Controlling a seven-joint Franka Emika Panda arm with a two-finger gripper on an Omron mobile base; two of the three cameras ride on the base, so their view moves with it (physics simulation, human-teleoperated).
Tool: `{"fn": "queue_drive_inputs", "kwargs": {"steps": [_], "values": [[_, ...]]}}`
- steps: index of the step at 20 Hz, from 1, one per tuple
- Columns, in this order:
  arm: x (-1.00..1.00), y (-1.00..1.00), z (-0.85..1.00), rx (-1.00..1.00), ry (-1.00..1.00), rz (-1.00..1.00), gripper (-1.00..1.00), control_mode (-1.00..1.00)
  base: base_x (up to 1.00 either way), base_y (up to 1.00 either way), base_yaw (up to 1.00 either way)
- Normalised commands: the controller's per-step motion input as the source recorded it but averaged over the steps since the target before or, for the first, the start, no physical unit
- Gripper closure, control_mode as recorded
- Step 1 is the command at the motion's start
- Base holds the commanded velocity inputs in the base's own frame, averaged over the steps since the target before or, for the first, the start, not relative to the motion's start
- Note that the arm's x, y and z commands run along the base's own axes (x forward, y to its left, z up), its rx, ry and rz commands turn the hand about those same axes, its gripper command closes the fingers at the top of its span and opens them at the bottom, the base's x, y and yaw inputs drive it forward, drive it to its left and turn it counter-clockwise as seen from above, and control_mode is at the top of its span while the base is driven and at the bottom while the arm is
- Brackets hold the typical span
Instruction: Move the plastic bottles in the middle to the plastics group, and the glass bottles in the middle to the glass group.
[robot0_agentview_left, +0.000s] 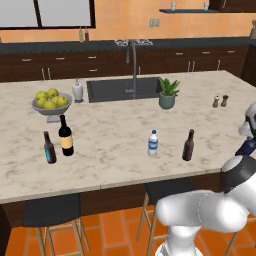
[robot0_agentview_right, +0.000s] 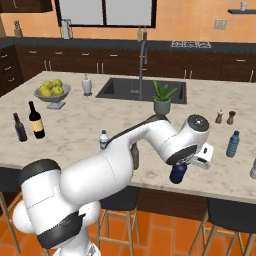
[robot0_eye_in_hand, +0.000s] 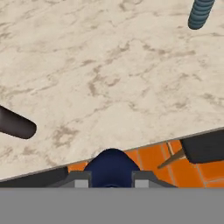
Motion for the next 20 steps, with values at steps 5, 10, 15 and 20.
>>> {"fn": "queue_drive_inputs", "kwargs": {"steps": [5,10,15,20], "values": [[0.29,-0.65,-0.01,-0.02,0.00,-0.22,1.00,-1.00,0.00,0.00,0.00],[0.50,-0.40,-0.26,-0.02,0.01,-0.19,1.00,-1.00,0.00,0.00,0.00],[0.48,-0.20,-0.19,-0.16,0.00,-0.12,1.00,-1.00,0.00,0.00,0.00],[0.28,-0.35,-0.16,-0.03,0.02,-0.02,1.00,-1.00,0.00,0.00,0.00]]}}
